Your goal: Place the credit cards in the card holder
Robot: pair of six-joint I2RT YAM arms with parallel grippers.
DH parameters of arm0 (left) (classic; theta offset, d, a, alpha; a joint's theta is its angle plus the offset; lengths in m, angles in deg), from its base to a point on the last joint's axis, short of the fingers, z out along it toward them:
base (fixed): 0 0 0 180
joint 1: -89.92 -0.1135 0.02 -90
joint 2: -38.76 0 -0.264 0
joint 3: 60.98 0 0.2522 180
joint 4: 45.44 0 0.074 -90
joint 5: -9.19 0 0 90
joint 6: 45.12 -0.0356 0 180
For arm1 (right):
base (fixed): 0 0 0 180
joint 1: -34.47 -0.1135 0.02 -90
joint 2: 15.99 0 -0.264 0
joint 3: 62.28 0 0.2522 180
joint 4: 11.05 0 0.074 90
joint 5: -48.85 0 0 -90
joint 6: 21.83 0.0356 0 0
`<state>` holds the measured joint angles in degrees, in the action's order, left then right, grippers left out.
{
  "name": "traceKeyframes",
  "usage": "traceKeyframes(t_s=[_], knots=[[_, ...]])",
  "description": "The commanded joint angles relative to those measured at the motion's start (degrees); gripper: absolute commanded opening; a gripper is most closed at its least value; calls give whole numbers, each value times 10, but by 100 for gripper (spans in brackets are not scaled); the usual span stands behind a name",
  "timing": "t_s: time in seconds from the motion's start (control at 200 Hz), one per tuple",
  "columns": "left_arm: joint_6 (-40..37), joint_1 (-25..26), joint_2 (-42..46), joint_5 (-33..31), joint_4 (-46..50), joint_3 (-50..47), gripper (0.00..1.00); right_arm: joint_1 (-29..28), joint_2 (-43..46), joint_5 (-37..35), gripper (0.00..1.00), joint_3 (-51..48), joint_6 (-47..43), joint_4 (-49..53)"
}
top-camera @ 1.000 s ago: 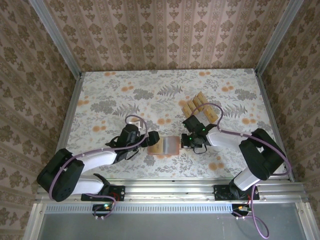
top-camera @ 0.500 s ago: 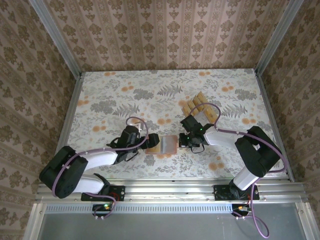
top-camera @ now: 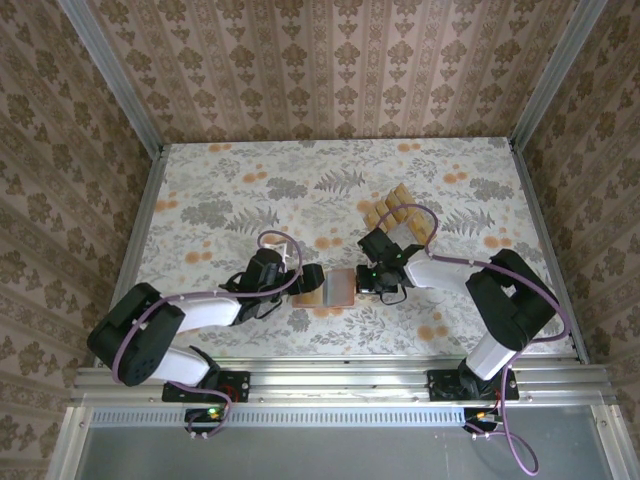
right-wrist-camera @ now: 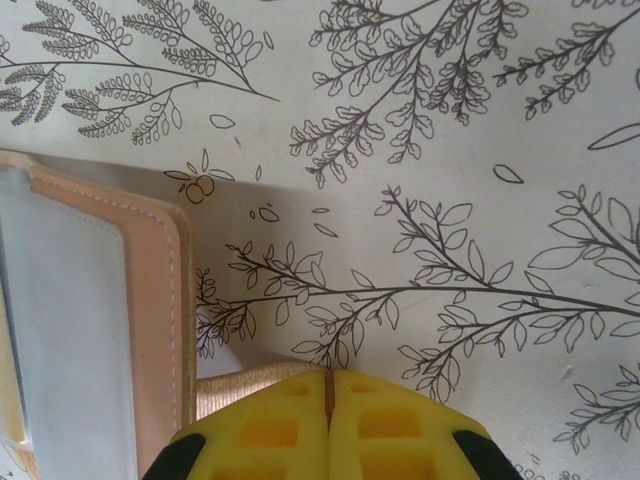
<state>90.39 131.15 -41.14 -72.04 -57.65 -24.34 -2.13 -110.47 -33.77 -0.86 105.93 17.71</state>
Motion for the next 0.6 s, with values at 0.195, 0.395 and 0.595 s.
traceKeyframes(t_s=[0.195,0.395,0.595], knots=[[25,40,77,-8,-5,0,100,-12,-58,6,0,2,6,-35],[32,76,53,-15,-32,26,100,-12,-65,6,0,3,5,-36],[40,110,7,-15,-68,61,100,-12,-73,8,0,4,6,-41]])
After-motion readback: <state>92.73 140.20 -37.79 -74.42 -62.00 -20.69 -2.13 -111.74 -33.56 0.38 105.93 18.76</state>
